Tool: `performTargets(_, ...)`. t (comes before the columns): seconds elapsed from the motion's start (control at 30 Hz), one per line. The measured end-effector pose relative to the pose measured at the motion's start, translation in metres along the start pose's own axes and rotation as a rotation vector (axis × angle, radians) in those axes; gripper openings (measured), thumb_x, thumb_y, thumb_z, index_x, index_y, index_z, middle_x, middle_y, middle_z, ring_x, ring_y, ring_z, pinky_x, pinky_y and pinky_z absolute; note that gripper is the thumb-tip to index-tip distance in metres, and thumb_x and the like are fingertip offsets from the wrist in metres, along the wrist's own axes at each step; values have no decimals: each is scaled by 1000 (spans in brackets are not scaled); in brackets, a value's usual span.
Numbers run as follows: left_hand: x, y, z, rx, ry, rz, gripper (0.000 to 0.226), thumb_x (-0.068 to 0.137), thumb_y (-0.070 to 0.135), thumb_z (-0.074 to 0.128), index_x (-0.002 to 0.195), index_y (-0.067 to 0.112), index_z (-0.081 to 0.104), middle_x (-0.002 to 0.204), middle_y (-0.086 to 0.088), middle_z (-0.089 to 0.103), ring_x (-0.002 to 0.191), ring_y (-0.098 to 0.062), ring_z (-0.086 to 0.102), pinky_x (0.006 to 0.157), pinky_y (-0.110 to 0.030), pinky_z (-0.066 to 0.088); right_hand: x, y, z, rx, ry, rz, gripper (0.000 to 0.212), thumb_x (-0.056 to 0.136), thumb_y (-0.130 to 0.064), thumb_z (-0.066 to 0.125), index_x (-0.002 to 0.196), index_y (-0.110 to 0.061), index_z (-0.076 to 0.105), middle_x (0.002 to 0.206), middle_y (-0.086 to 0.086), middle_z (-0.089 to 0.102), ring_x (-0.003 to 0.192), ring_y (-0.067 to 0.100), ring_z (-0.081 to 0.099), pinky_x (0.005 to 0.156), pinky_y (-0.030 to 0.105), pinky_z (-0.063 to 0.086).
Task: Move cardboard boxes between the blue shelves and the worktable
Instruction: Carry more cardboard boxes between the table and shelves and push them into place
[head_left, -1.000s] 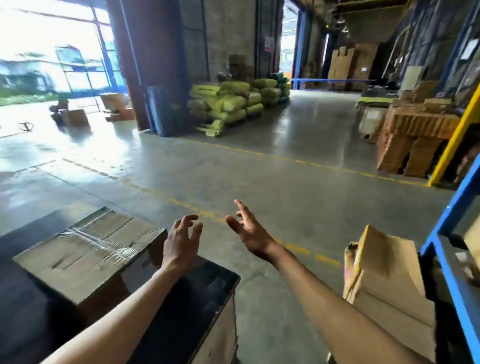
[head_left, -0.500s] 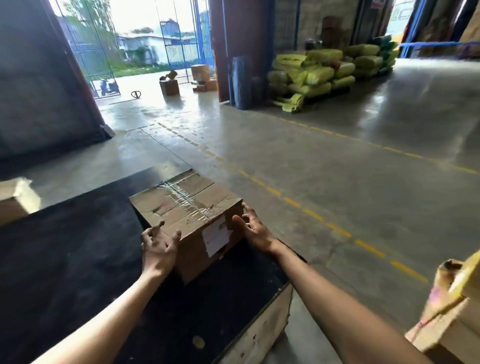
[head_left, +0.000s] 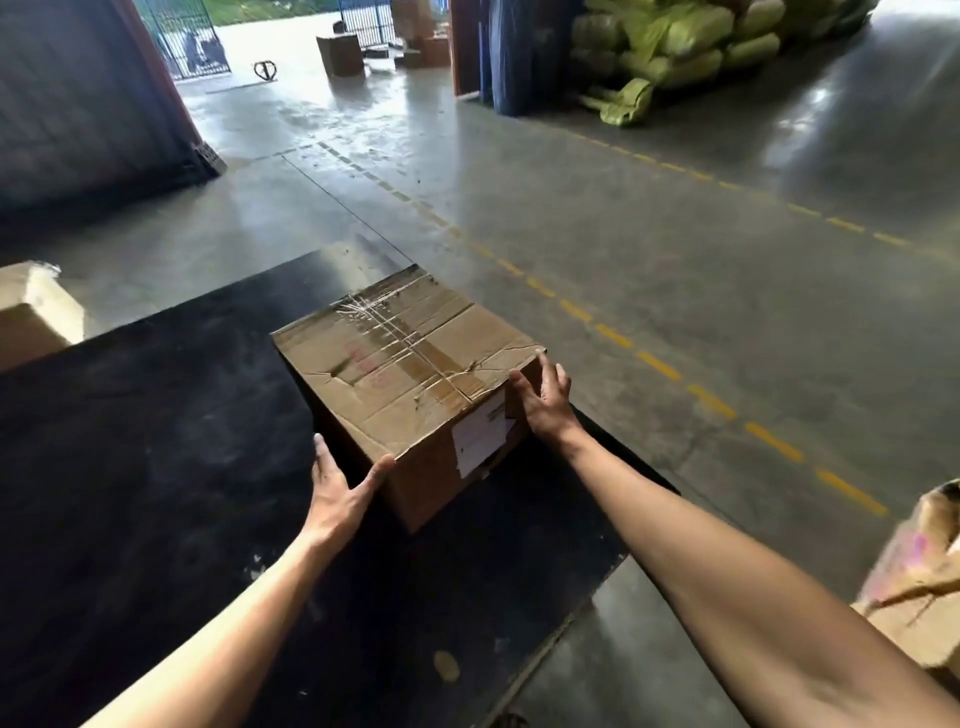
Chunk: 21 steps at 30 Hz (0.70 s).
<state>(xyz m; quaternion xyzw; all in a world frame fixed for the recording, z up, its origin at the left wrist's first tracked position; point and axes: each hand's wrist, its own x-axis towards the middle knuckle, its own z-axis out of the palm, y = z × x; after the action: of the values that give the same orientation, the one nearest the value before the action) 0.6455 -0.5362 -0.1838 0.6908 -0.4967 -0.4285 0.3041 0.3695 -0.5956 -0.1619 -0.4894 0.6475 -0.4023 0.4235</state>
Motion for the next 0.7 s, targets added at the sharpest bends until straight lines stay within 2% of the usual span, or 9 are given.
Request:
performTargets(0.1,12,-10,4,-62,-52,59,144,47,92,57,153,30,-18,163,6,-11,149,-7,-4,121,-32,2,28,11,3,15,20,53,79,99,-45,51,159,-22,5,166,13,-5,154,26,4,121,37,11)
performTargets(0.2,24,-20,12,-91,-101,116,137,54,82,71,151,40,-17,164,9,2,149,-5,9,123,-38,13,53,16,1,160,60,115,79,101,-44,48,159,-19,0,167,9,5,153,23,14,120,33,15)
performTargets(0.3,26,-19,24,-98,-45,160,133,56,76,75,151,44,-13,163,7,7,148,-8,14,122,-38,17,67,24,0,203,46,177,71,101,-46,45,158,-17,15,161,10,28,147,25,30,119,34,23)
performTargets(0.37,25,-14,28,-119,1,192,135,54,79,71,152,40,-13,162,9,3,148,-8,11,119,-31,15,71,31,0,211,53,189,72,96,-52,52,154,-19,26,155,13,39,142,27,39,119,40,28)
performTargets(0.4,26,-14,29,-127,16,219,134,54,81,69,152,39,-12,162,10,2,147,-6,9,118,-29,13,71,34,-2,215,56,177,81,89,-60,58,152,-18,30,153,14,42,140,28,42,118,43,31)
performTargets(0.47,28,-14,27,-144,42,268,126,59,82,65,152,41,-9,163,12,3,148,-4,8,121,-35,13,76,55,-7,211,49,149,110,66,-81,65,150,-17,35,150,12,46,137,26,46,117,46,35)
performTargets(0.53,32,-12,24,-157,93,291,117,64,83,60,152,44,-5,163,13,7,149,-6,12,122,-43,16,65,52,-14,209,50,119,121,57,-89,65,152,-18,36,151,5,46,138,20,45,118,44,34)
performTargets(0.63,34,12,18,-159,235,302,107,65,89,48,153,44,6,160,13,19,146,-13,23,119,-43,23,37,27,-24,215,69,78,110,65,-74,68,152,-15,35,146,7,43,132,21,47,114,42,40)
performTargets(0.7,33,39,15,-178,304,330,106,64,93,41,153,42,16,157,5,31,140,-18,34,113,-40,31,27,21,-34,268,125,14,81,77,-58,74,143,-21,44,142,13,46,124,25,53,105,42,48)
